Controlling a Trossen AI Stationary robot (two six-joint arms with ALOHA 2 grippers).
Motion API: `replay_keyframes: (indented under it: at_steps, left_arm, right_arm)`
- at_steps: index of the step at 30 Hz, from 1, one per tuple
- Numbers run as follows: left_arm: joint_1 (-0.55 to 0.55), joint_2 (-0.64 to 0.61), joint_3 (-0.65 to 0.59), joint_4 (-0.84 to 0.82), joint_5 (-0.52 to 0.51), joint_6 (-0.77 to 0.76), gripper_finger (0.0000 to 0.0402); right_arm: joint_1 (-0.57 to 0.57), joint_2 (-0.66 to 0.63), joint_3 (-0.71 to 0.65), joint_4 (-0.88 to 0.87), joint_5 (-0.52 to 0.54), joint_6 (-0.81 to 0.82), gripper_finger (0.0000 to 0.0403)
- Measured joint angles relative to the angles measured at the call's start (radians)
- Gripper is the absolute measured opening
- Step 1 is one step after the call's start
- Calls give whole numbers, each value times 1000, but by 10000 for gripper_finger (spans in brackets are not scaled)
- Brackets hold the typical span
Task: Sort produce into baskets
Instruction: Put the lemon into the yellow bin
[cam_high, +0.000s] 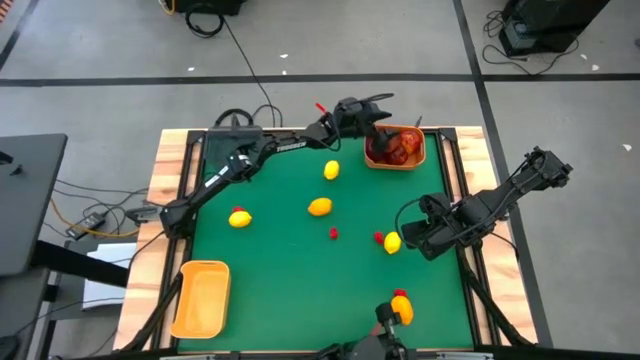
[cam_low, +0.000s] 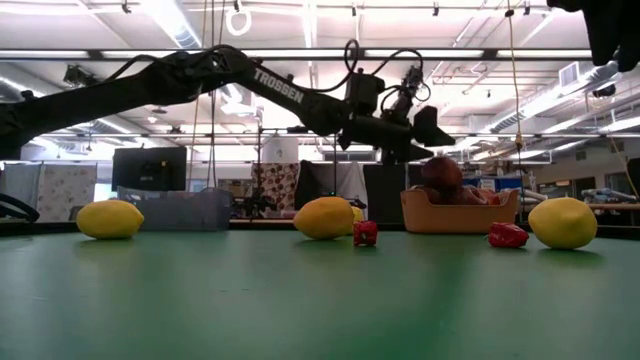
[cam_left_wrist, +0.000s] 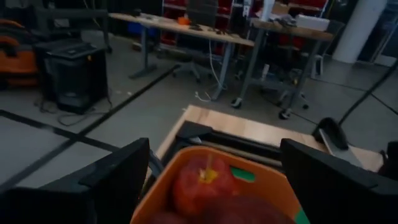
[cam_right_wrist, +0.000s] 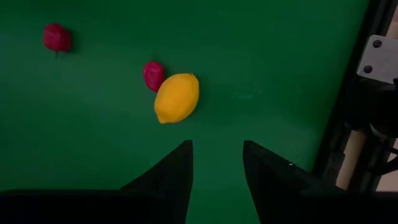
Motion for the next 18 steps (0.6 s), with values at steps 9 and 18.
replay_keyframes:
  at_steps: [9,18]
  left_arm:
    - [-2,-13,21,19,33,8,365]
    - [-2,-201,24,-229,144,-1,351]
  right_arm:
    - [0,0,0,-1,32,-20,153]
    - [-29,0,0,-37,117,-157,153]
